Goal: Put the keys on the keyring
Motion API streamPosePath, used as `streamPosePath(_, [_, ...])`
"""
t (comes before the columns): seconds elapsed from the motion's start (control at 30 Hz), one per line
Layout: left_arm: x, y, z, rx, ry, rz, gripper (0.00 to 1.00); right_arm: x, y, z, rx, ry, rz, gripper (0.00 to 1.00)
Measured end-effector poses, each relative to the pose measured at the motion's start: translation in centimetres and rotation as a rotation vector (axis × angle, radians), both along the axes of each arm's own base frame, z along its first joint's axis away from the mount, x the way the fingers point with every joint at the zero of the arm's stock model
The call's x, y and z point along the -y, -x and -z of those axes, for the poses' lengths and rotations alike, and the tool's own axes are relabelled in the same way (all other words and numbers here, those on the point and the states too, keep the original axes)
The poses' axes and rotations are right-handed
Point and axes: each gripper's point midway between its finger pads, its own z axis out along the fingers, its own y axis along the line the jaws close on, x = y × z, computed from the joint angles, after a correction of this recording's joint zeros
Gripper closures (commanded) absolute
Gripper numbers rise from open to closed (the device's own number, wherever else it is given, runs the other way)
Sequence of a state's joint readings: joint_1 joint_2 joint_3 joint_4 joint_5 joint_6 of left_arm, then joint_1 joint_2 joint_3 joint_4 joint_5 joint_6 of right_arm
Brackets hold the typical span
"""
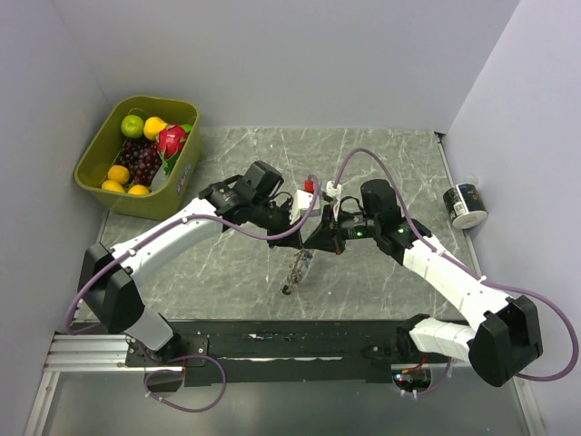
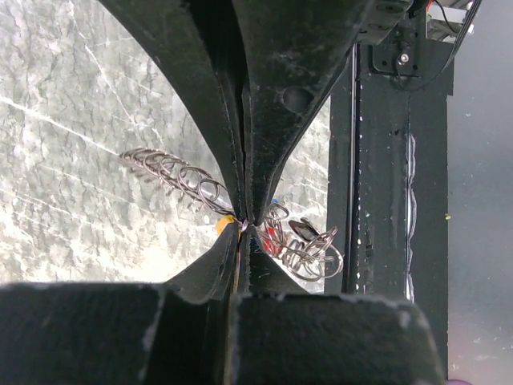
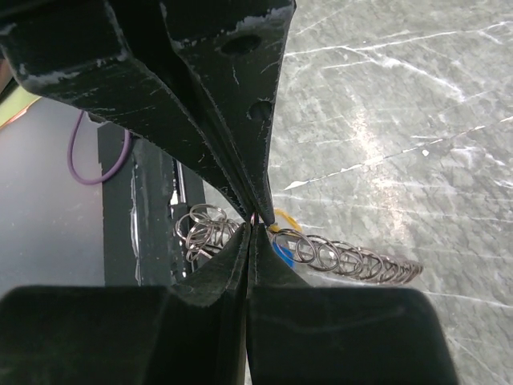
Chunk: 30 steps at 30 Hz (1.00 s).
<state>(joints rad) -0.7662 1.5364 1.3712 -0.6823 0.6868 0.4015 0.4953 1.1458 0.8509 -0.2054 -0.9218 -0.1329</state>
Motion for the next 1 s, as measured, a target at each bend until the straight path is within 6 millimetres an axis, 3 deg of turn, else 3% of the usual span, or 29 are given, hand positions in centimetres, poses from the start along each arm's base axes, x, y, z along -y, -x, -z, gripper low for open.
streamPosePath(0.07, [0.0,0.0,0.0,-0.001,0.0,-0.003,0.99,0.0,0.0,0.0,0.001,0.001,0.001,0.99])
streamPosePath(0.27, [0.1,-0.1,-0.1,0.014,0.034,-0.023,0.99,0.0,-0.2,-0.3,0.009,-0.008,0.019,0.61])
streamPosePath(0.47, [-0.1,-0.2,-0.1,0.054,0.121,-0.074,0.99,0.2,0.1,-2.6,0.088,-0.068,0.038,0.39])
streamPosePath(0.8, [-1.3,-1.0,-2.6,0.15,0.369,-0.187,0.99,0.8,0.7,-3.2,0.134,-0.105,0.069,0.37])
streamPosePath(1.0, [-1.1,-0.2,-4.0,0.175,0.5,-0.167,0.99,0.8,0.8,-3.1,0.128,-0.108,0.07,0.36])
